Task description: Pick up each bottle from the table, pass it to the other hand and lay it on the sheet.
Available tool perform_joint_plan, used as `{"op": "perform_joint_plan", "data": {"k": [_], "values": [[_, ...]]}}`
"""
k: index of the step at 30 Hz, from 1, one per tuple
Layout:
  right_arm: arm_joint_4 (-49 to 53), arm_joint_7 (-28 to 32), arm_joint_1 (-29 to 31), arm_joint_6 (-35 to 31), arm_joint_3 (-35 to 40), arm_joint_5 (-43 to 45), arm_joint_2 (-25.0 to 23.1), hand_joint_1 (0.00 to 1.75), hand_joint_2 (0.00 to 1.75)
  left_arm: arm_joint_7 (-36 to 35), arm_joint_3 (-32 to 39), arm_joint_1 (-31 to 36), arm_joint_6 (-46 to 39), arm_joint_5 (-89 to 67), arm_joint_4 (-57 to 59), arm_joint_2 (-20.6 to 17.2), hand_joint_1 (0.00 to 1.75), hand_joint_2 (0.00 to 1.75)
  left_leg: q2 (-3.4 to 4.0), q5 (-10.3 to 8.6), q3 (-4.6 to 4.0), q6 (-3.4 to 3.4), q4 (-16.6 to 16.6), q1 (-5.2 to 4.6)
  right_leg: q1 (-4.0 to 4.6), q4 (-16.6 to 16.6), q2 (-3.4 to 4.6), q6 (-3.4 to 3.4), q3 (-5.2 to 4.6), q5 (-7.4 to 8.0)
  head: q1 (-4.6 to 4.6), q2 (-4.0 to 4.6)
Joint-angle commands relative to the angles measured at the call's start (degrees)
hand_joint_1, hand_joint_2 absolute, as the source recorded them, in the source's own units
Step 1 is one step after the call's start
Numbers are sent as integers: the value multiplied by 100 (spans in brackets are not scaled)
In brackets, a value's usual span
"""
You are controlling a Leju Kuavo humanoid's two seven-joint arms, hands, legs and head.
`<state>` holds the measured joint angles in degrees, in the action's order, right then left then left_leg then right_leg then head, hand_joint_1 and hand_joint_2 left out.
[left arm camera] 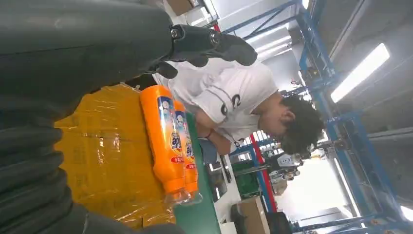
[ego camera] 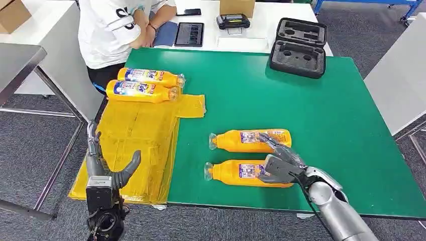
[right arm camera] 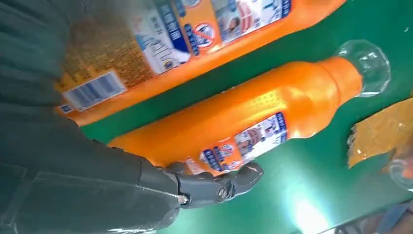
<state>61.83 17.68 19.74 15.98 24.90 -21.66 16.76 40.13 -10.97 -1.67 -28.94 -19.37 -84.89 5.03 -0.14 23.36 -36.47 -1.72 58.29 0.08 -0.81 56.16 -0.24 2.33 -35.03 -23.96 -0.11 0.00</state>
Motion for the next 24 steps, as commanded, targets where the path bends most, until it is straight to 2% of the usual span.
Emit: {"op": "perform_joint_plan", "data": {"k": [1, 18, 24], "values": [[-851, 1, 425, 36, 693, -48, -297, 0, 175, -13, 16, 121, -6, -46, 241, 31, 0, 175, 9, 8, 34, 10, -8, 6, 7, -10, 9, -10, 31, -4, 0, 0], [-578, 23, 421, 1, 856, 2, -161, 0, 175, -13, -59, -8, -84, -24, 63, -42, 0, 175, 5, 9, 35, 8, -3, 4, 4, -4, 6, -9, 33, -6, 0, 0], [590, -291, -278, -60, 790, 212, 469, 0, 175, -13, 20, -127, 13, 33, -22, -105, 0, 175, -16, 13, 44, 10, -4, 5, 5, -6, -16, -11, 47, -17, 0, 0]]}}
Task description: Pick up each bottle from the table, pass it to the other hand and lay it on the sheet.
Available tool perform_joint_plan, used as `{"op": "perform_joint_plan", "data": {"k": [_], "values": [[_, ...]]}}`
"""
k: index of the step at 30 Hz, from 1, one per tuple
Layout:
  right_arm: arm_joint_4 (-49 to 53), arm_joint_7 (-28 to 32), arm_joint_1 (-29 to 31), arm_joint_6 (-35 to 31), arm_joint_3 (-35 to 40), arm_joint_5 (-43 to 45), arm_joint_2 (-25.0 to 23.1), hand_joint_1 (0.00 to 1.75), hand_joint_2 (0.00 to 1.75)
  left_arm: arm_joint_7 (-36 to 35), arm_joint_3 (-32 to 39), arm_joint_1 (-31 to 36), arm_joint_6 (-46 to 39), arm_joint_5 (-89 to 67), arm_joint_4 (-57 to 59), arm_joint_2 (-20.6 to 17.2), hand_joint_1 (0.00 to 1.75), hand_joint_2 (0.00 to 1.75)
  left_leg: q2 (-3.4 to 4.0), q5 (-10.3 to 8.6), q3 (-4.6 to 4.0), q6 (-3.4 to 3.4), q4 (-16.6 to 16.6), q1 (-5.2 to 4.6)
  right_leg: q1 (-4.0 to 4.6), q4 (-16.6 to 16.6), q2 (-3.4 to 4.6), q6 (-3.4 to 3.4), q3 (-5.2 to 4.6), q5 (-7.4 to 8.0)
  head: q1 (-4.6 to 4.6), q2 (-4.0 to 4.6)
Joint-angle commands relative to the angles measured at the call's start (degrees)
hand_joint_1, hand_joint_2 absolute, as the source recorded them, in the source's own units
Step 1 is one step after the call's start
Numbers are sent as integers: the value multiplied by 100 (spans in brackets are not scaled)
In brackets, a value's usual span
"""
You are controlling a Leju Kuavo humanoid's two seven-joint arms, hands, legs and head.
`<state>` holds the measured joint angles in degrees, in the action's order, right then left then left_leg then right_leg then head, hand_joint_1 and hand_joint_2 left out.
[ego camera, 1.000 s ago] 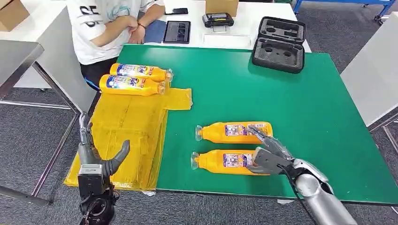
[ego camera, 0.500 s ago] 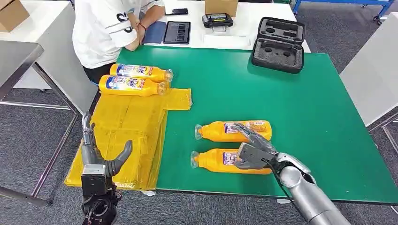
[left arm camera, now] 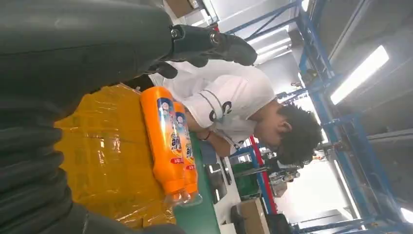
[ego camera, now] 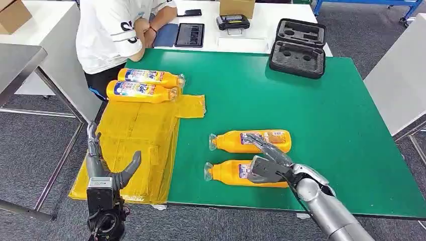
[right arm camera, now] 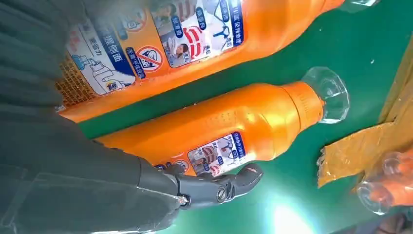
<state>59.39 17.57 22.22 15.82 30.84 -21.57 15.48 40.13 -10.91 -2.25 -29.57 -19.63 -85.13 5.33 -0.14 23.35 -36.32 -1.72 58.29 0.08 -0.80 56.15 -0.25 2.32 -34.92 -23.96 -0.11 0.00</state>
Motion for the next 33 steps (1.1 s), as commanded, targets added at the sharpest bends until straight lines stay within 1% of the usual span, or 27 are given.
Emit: {"op": "perform_joint_plan", "data": {"k": [1, 2, 3, 5, 6, 8, 9, 11, 12, 13, 14, 15, 16, 17, 19, 20, 21, 24, 25, 27, 28, 31, 33], "values": [[903, -293, -575, -53, 167, 225, 658, 0, 175, -13, 38, -74, 77, 44, 5, -124, 0, 175, -20, 8, 20, 7, -6, 3, 3, -5, -21, -8, 27, -14, 2, 0], [977, -327, -641, -48, 124, 255, 727, 0, 175, -13, 62, -76, 106, 43, 3, -116, 0, 175, -18, 6, 13, 5, -4, 1, 1, -4, -19, -5, 19, -11, 0, 0], [1075, -371, -718, -54, 68, 284, 787, 0, 175, -13, 84, -74, 160, 85, -5, -104, 0, 175, -17, 14, 26, 8, -3, 3, 3, -5, -19, -9, 34, -18, 0, 0], [1119, -405, -768, -43, -17, 343, 853, 0, 175, -13, 89, -29, 191, 94, 55, -94, 0, 175, -13, 6, 6, 3, -3, 0, -1, -2, -14, -4, 14, -9, 0, 0], [1108, -414, -767, -29, -35, 350, 865, 0, 175, -13, 80, -5, 196, 93, 79, -93, 0, 175, -14, 14, 21, 7, -2, 2, 2, -3, -15, -8, 30, -16, 0, 0], [1055, -424, -710, 40, -5, 341, 871, 0, 175, -13, 99, -21, 171, 81, 74, -72, 0, 175, -12, 8, 8, 3, -3, -1, 0, -3, -11, -5, 15, -8, 0, 0], [1052, -425, -693, 49, -2, 340, 865, 0, 175, -13, 98, -37, 173, 78, 62, -81, 0, 175, -11, 14, 19, 7, -2, 2, 2, -3, -11, -9, 27, -14, 0, 0], [1046, -429, -676, 56, 3, 339, 852, 0, 175, -13, 96, -55, 176, 77, 44, -91, 0, 175, -4, 8, 7, 4, -3, 0, 0, -4, -4, -6, 13, -6, 0, 0], [1039, -431, -670, 58, 5, 340, 845, 0, 175, -13, 97, -63, 177, 78, 32, -92, 0, 175, 0, 14, 20, 8, -3, 2, 2, -4, 0, -10, 25, -11, 0, 0], [1039, -431, -670, 58, 5, 340, 845, 0, 175, -13, 97, -63, 177, 78, 32, -92, 0, 175, -1, 12, 14, 6, -4, 1, 1, -4, 0, -8, 19, -8, 0, 0], [1059, -447, -692, 50, -5, 335, 821, 0, 175, -13, 93, -74, 183, 69, 15, -94, 0, 175, 2, 18, 27, 10, -3, 2, 2, -3, 3, -12, 30, -14, 0, 0], [1093, -469, -731, 46, -15, 325, 829, 0, 175, -13, 84, -65, 197, 70, 23, -90, 0, 175, -2, 10, 11, 6, -3, 2, 2, -4, -1, -8, 16, -7, 0, 0], [1152, -532, -793, 30, -51, 290, 836, 0, 175, -13, 80, -45, 196, 67, 46, -77, 0, 175, -2, 16, 24, 9, -5, 3, 3, -5, -1, -11, 28, -13, 0, 0], [1168, -547, -827, 22, -70, 275, 839, 0, 175, -13, 66, -25, 200, 64, 65, -66, 0, 175, -7, 10, 13, 6, -4, 2, 2, -4, -6, -8, 18, -9, 2, 0], [1178, -583, -863, -4, -118, 250, 843, 0, 175, -13, 47, -1, 195, 62, 86, -55, 0, 175, -10, 20, 36, 11, -6, 4, 5, -7, -10, -13, 43, -20, 0, 0], [1172, -597, -883, -21, -172, 241, 831, 0, 175, -13, 42, 0, 188, 68, 91, -48, 0, 175, -9, 12, 16, 6, -4, 2, 2, -4, -10, -8, 23, -12, 0, 0], [1149, -623, -896, -35, -224, 211, 811, 0, 175, -13, 33, -1, 188, 72, 89, -44, 0, 175, -5, 19, 32, 9, -4, 3, 4, -5, -6, -11, 37, -18, 2, 0], [1136, -632, -916, -31, -245, 188, 810, 0, 175, -14, 19, -6, 195, 72, 84, -46, 0, 175, -9, 10, 15, 5, -3, 3, 3, -6, -10, -7, 21, -10, 0, 0], [1132, -632, -926, -32, -244, 189, 811, 0, 175, -14, 19, -8, 195, 71, 84, -46, 0, 175, -7, 17, 28, 8, -3, 4, 4, -6, -7, -10, 35, -15, 2, 0], [1141, -638, -929, -36, -244, 169, 809, 0, 175, -14, 18, -11, 202, 74, 78, -51, 0, 175, -5, 10, 12, 5, -3, 2, 2, -5, -6, -7, 18, -9, 0, 0], [1166, -644, -951, -51, -260, 155, 802, 0, 175, -17, 21, -17, 202, 78, 69, -50, 0, 175, -5, 12, 19, 7, -4, 2, 2, -6, -6, -9, 25, -11, -2, 0], [1323, -663, -995, -130, -340, 64, 889, 0, 175, -34, 57, -58, 259, 134, 17, -23, 0, 175, -8, 11, 15, 6, -4, 1, 1, -5, -8, -8, 21, -11, 0, 0], [1344, -695, -882, -75, -326, 6, 985, 0, 175, -42, 50, -66, 303, 128, 9, -16, 0, 175, -6, 13, 18, 7, -2, 0, 0, -2, -6, -9, 23, -13, 0, 0]]}}
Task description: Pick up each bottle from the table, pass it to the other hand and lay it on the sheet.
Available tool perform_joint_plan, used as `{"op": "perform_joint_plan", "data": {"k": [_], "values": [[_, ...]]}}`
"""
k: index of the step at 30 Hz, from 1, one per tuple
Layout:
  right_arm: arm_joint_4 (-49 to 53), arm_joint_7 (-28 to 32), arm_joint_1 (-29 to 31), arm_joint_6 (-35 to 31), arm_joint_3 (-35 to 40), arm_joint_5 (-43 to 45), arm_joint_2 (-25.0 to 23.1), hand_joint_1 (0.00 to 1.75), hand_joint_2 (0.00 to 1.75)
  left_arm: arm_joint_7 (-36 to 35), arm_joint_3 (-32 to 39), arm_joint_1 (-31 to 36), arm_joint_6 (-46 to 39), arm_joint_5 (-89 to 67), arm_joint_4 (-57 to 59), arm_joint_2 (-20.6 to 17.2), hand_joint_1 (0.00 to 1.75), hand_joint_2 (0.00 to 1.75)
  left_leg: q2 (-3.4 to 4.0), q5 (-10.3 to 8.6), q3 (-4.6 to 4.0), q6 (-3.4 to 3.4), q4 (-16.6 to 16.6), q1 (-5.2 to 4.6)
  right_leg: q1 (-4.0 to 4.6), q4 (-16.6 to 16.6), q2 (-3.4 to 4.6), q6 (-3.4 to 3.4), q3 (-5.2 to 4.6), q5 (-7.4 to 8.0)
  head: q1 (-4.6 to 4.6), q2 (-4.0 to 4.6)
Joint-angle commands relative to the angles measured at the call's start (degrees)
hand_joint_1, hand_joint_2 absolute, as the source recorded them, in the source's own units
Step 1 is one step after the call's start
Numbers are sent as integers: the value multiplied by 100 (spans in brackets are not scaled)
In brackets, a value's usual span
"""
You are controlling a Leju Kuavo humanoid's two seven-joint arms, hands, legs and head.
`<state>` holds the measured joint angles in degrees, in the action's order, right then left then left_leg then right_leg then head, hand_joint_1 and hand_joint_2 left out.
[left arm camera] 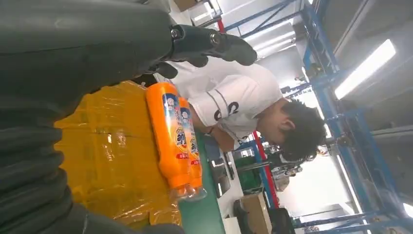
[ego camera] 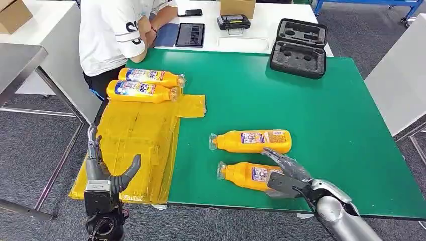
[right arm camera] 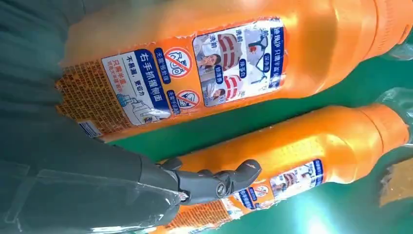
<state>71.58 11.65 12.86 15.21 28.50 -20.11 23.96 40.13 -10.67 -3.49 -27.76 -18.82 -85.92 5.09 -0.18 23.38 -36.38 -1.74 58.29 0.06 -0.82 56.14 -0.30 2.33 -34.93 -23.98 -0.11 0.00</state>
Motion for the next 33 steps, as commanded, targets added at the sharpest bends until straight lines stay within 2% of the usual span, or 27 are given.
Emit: {"op": "perform_joint_plan", "data": {"k": [1, 4, 13, 17, 20, 25, 29, 33], "values": [[121, -126, 127, 24, -75, -167, 171, 0, 175, -50, 30, 54, 134, 47, 93, 19, 0, 175, -1, 7, 15, 6, -1, 0, 0, 1, -1, -7, 14, -8, 0, 0], [110, -147, 397, 80, 10, -216, 289, 0, 175, -52, 99, -5, 139, 46, 94, 80, 0, 175, 11, 16, 26, 9, 1, -1, -1, 3, 12, -9, 23, -12, 0, 0], [-430, -64, 1576, 227, 487, -233, 15, 0, 175, -13, 271, -158, 221, 68, 28, 197, 0, 175, 43, 15, 22, 10, 2, 0, 1, 5, 44, -10, 13, -1, 0, 0], [-955, -10, 2131, 250, 770, -174, -266, 0, 175, -13, 348, -128, 180, 26, 50, 266, 0, 175, 46, 13, 22, 10, 1, 2, 2, 3, 46, -10, 13, 1, 0, 0], [-1040, -7, 2184, 240, 824, -179, -356, 0, 175, -13, 357, -127, 176, 23, 29, 270, 0, 175, 50, 19, 39, 14, 0, 5, 6, 0, 50, -14, 30, -3, -2, 0], [-1064, -2, 2156, 234, 824, -172, -344, 0, 175, -13, 357, -130, 177, 22, 27, 270, 0, 175, 17, 7, 21, 9, -5, 4, 4, -3, 16, -8, 20, -2, 0, 0], [-1282, -14, 2288, 246, 978, -173, -543, 0, 175, -102, 342, -174, 236, -58, -84, 276, 0, 175, 33, 16, 32, 11, -2, 3, 4, 1, 29, -11, 27, -5, 0, 0], [-955, -12, 1917, 140, 958, -98, -285, 0, 175, -128, 351, -334, 200, -117, -203, 248, 0, 175, 18, 14, 33, 12, -6, 6, 7, -4, 15, -13, 35, -8, 0, 0]]}}
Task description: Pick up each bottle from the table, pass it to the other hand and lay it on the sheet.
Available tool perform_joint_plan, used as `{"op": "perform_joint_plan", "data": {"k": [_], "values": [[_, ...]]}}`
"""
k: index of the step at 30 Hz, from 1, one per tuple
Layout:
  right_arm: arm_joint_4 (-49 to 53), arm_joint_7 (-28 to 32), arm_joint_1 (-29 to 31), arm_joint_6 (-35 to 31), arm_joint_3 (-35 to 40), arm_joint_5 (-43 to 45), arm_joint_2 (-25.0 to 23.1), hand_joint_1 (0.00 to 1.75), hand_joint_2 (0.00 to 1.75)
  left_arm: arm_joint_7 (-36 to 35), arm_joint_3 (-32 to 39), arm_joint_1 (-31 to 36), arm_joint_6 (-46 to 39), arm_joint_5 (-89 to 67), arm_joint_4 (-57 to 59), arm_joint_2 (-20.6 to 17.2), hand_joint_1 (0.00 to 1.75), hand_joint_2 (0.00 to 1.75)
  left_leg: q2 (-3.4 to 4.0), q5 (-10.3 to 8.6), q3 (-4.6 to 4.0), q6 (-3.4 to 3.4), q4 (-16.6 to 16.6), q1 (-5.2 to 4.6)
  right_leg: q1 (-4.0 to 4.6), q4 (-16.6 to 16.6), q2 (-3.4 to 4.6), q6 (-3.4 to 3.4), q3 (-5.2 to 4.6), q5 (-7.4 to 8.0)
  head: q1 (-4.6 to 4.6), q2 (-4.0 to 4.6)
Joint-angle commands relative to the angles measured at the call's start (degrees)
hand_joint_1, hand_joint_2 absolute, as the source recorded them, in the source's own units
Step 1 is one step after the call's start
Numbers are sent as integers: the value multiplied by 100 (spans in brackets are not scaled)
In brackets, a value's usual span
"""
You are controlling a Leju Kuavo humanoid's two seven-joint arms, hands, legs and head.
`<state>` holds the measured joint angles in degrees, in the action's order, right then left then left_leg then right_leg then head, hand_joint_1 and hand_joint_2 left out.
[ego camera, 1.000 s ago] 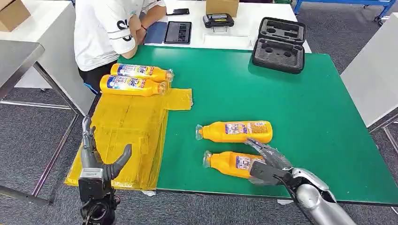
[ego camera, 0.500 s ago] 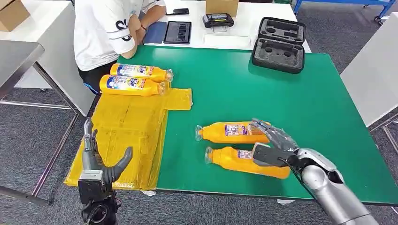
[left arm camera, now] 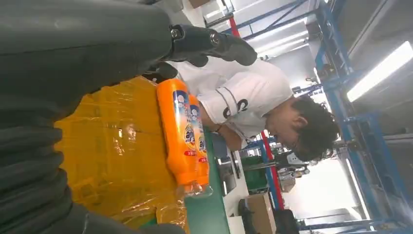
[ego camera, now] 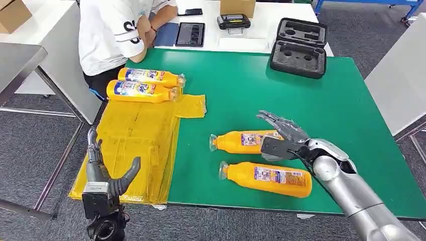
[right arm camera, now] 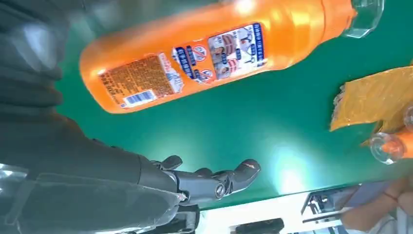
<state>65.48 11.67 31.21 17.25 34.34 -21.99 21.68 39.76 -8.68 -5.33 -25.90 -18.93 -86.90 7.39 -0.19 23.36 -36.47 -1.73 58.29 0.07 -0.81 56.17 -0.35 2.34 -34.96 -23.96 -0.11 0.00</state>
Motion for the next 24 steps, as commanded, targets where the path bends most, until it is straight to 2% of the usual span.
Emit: {"op": "perform_joint_plan", "data": {"k": [1, 2, 3, 6, 7, 8, 10, 13, 16, 17, 19, 24], "values": [[-310, -14, 47, -75, 366, 98, -24, 0, 175, -89, 155, -159, 16, -106, -102, 15, 0, 175, 1, 13, 38, 10, -7, 5, 5, -8, 2, -11, 37, -12, 2, 0], [-310, -14, 47, -75, 366, 98, -24, 0, 175, -89, 155, -159, 16, -106, -102, 15, 0, 175, -1, 20, 52, 13, -6, 7, 7, -9, 0, -15, 52, -19, 0, 0], [-310, -14, 47, -75, 366, 98, -24, 0, 175, -89, 155, -159, 16, -106, -102, 15, 0, 175, -2, 4, 15, 5, -4, 2, 2, -5, -3, -5, 13, -5, 0, 0], [-285, -15, 49, -72, 352, 114, -23, 0, 175, -88, 157, -150, 17, -106, -93, 16, 0, 175, 5, 8, 19, 6, -2, 2, 2, -3, 4, -6, 15, -6, 0, 0], [-250, -27, 32, -67, 330, 144, -16, 0, 175, -88, 157, -144, 5, -106, -93, 12, 0, 175, 12, 25, 53, 13, -1, 5, 5, -4, 13, -14, 48, -19, 2, 0], [15, -35, -166, -108, 275, 191, 152, 0, 175, -74, 134, -188, -1, -97, -134, -40, 0, 175, 6, 9, 23, 7, -2, 3, 3, -4, 6, -8, 19, -7, -2, 0], [760, -98, -771, -298, 12, 234, 479, 0, 175, -19, 122, -307, 15, -76, -264, -89, 0, 175, -15, 10, 26, 8, -4, 4, 4, -7, -15, -9, 30, -14, 0, 0], [2233, -329, -1990, -744, -534, -25, 827, 0, 175, 24, 98, -397, 63, -95, -374, -90, 0, 175, -37, 7, 22, 6, -5, 5, 6, -10, -37, -7, 28, -18, -2, 0], [3322, -464, -3090, -902, -923, -457, 882, 0, 175, 24, 66, -419, 94, -64, -410, -113, 0, 175, -64, 15, 22, 7, -5, 7, 7, -10, -64, -9, 37, -28, 0, 0], [3469, -483, -3234, -914, -945, -498, 834, 0, 175, 24, 67, -418, 109, -54, -424, -104, 0, 175, -60, 24, 36, 10, -5, 7, 7, -10, -60, -10, 51, -38, 0, 0], [3545, -646, -3247, -976, -836, -782, 536, 0, 175, 0, 49, -366, 175, -50, -452, -79, 0, 175, -43, 24, 9, -2, -2, 4, 4, -6, -43, 6, 19, -31, 0, 0], [3408, -685, -3102, -963, -816, -834, 426, 0, 175, -39, 57, -344, 180, -81, -452, -61, 0, 175, -10, 47, 32, 12, -2, 4, 5, -4, -4, -4, 28, -34, 0, 0]]}}
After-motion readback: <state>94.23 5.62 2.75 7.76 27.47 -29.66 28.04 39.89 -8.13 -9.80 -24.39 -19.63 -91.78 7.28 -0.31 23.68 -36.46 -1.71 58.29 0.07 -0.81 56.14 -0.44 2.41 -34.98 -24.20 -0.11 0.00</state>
